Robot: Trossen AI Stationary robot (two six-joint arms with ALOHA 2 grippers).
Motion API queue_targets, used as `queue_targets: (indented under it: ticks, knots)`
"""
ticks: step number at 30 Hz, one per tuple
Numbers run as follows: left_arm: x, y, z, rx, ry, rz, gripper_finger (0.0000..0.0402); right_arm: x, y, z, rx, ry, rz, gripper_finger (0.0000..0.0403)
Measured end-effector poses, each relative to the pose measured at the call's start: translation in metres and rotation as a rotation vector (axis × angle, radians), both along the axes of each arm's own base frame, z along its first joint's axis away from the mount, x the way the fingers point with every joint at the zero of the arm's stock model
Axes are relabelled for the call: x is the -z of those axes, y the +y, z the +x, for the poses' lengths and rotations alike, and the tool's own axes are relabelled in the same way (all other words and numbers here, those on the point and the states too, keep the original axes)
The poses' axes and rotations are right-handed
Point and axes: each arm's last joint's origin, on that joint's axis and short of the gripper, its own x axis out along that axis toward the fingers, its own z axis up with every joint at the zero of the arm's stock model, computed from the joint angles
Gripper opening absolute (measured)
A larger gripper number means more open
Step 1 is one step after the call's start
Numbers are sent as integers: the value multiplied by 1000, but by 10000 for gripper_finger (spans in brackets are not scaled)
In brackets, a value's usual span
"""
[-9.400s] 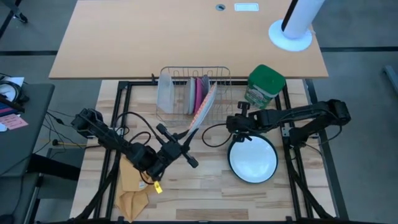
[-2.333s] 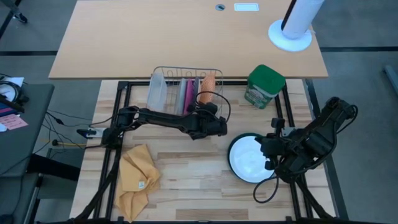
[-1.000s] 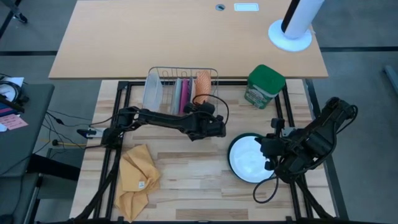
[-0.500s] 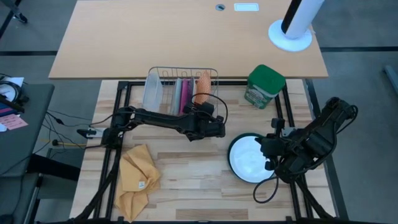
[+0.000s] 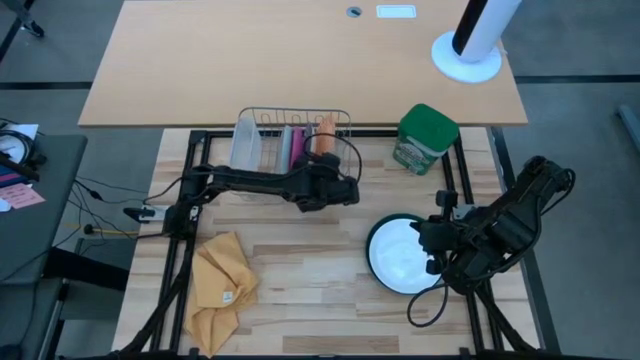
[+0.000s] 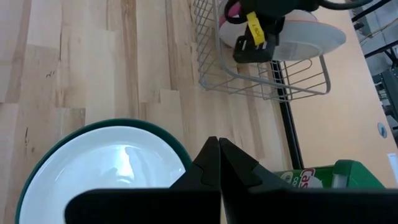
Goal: Sort dishes
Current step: Put the orange patterned plate into the dish rack
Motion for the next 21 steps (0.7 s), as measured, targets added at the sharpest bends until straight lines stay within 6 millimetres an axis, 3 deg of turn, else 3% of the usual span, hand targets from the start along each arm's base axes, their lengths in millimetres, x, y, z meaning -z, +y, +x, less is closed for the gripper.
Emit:
queue_targets:
  ticks: [8, 21]
  knots:
    - [3, 5, -6, -42, 11, -27, 21, 0, 0, 0, 0, 3, -1, 0]
    - [5, -4, -12, -44, 51, -38, 29, 0, 0, 0, -1, 3, 0, 0]
